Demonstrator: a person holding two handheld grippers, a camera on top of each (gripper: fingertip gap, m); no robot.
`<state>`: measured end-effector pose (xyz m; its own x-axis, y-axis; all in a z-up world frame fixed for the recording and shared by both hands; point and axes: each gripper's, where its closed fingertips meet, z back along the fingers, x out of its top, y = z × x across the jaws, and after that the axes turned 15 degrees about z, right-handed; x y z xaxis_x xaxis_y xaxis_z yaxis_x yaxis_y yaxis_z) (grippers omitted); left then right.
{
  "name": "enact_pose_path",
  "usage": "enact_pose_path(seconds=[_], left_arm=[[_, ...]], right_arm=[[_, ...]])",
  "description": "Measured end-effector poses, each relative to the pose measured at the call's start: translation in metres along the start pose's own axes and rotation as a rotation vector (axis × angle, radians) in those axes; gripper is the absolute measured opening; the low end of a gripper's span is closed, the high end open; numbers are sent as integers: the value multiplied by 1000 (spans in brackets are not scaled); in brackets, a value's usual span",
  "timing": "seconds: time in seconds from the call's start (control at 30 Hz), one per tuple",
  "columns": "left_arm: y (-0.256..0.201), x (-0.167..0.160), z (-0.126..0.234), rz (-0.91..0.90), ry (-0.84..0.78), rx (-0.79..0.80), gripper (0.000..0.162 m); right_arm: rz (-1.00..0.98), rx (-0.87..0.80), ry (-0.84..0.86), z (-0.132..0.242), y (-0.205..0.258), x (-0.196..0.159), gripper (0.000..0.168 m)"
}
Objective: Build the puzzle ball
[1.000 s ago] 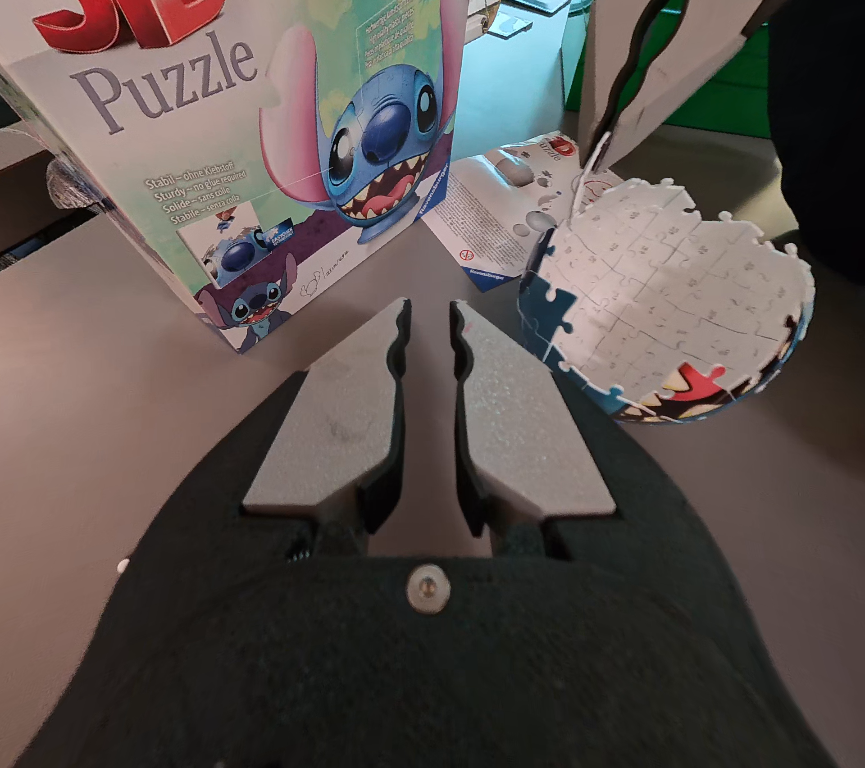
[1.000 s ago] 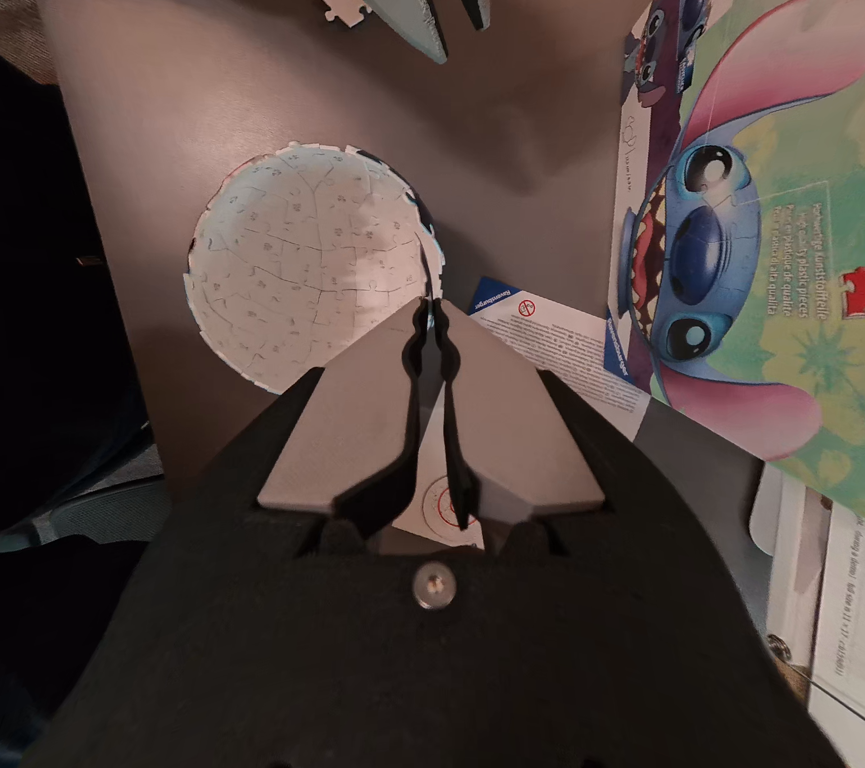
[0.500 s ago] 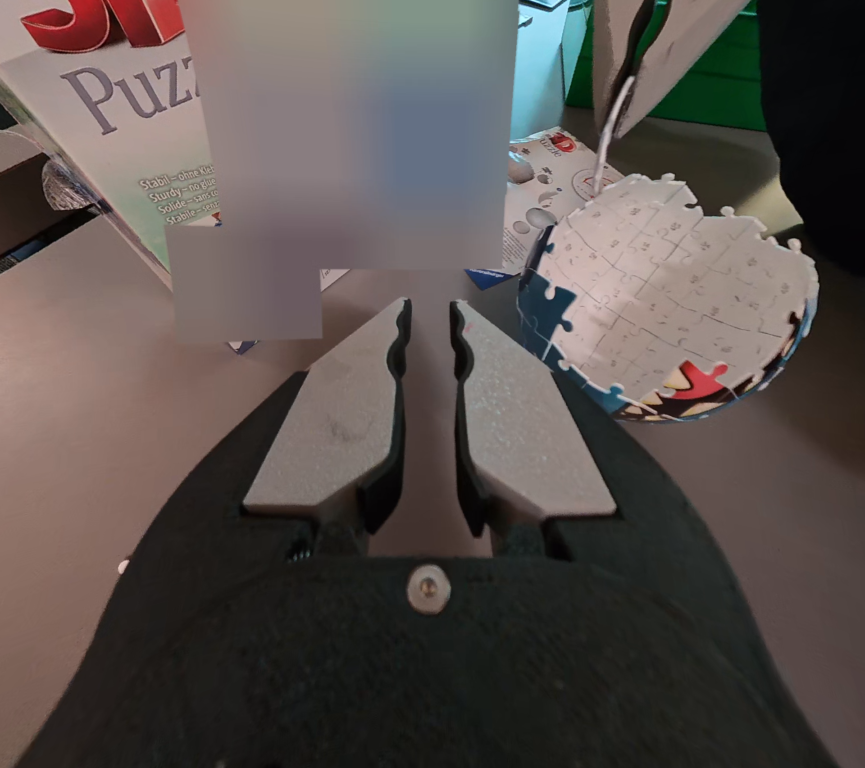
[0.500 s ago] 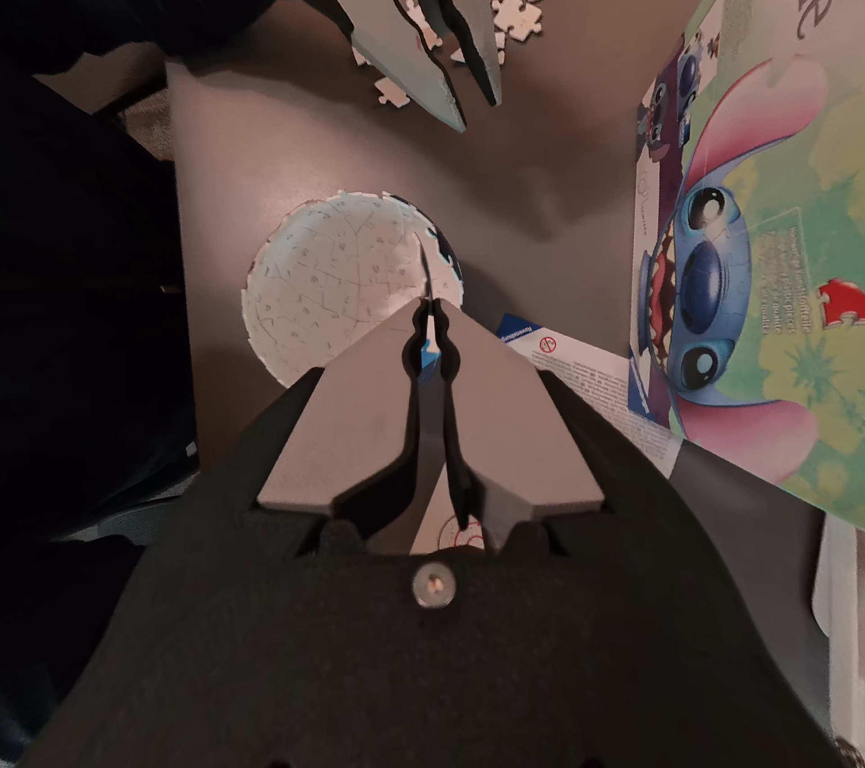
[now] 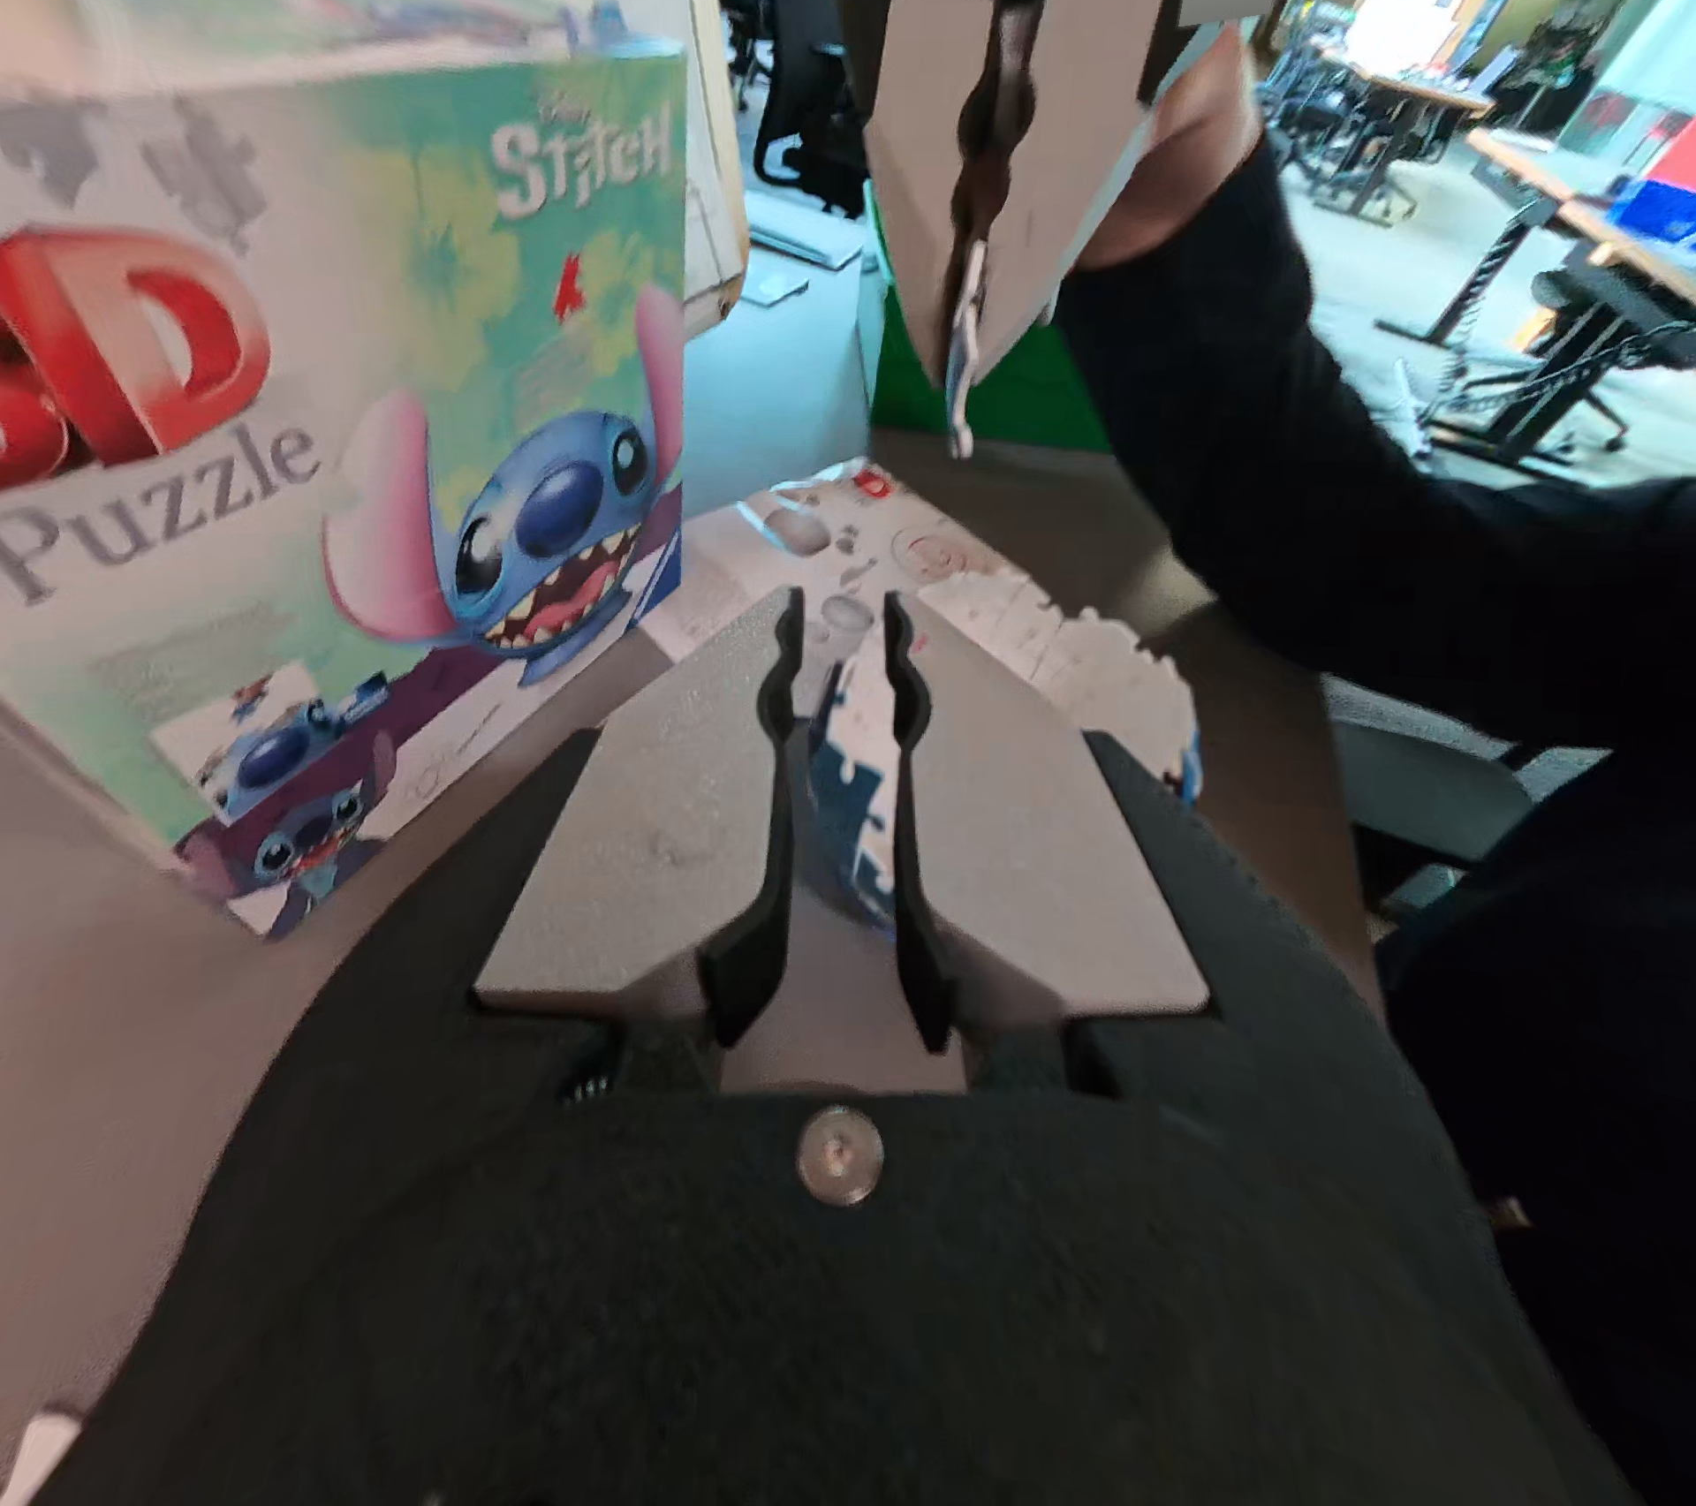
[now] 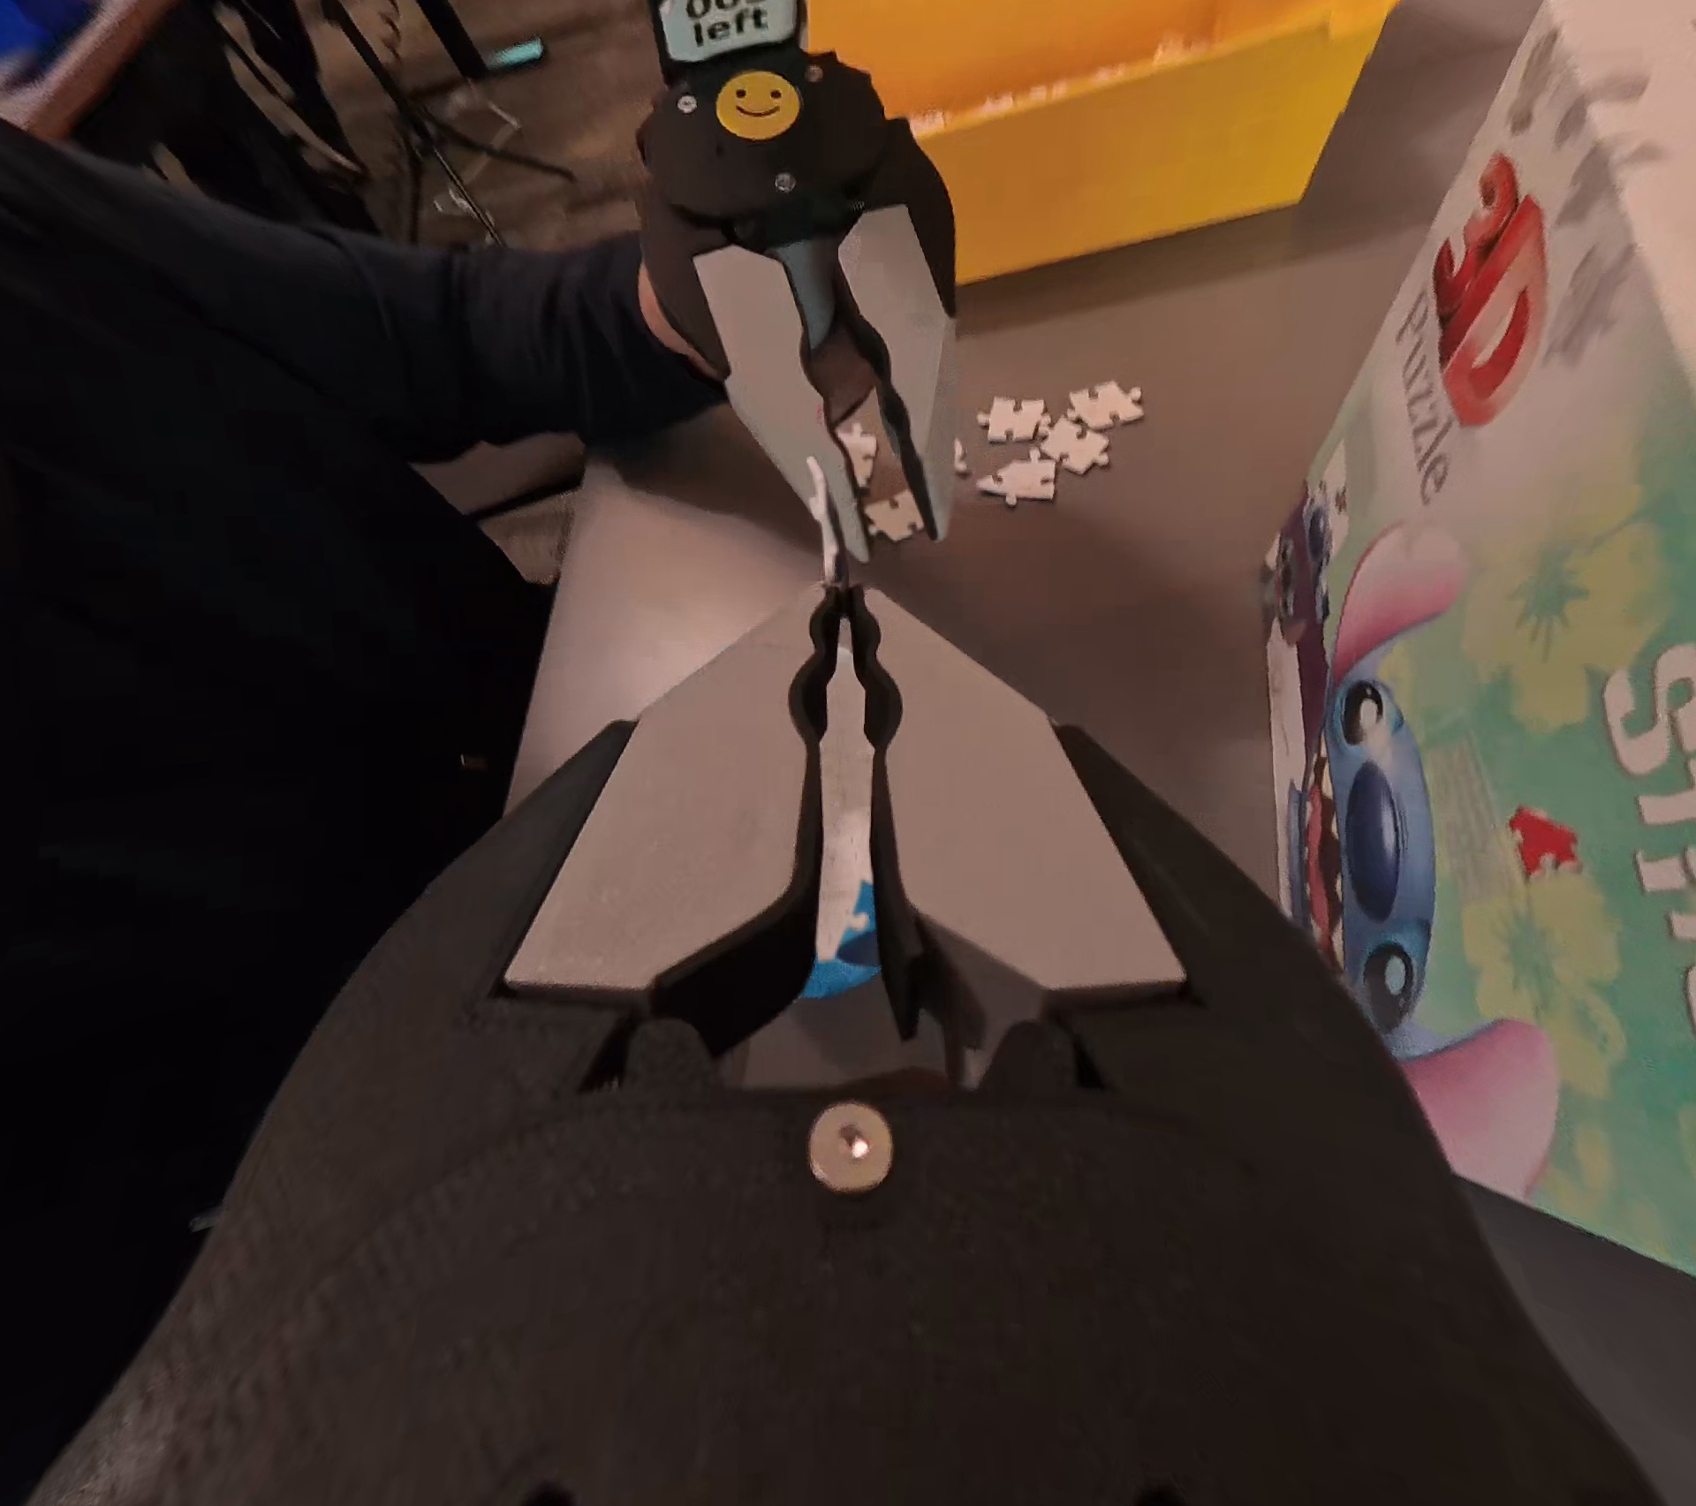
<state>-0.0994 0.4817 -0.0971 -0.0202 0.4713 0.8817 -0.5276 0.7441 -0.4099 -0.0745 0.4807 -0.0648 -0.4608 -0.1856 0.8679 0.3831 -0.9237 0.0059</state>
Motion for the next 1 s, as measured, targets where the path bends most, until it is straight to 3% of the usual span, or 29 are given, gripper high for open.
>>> enact_pose_path(seconds=[0.37, 0.43, 0.57, 0.83, 1.0], left_arm=[[-40, 49, -9, -24, -60, -135, 14], [-37, 53, -12, -48, -57, -114, 2], [-39, 56, -15, -119, -28, -110, 0], [-34, 55, -18, -151, 126, -121, 0], [-17, 37, -18, -154, 275, -78, 0]], right_arm=[[7, -92, -108, 13, -5, 21, 0], [8, -88, -121, 14, -4, 24, 0], [5, -90, -134, 19, -5, 24, 0], [0, -70, -117, 21, -6, 17, 0], [39, -192, -84, 39, -20, 13, 10]])
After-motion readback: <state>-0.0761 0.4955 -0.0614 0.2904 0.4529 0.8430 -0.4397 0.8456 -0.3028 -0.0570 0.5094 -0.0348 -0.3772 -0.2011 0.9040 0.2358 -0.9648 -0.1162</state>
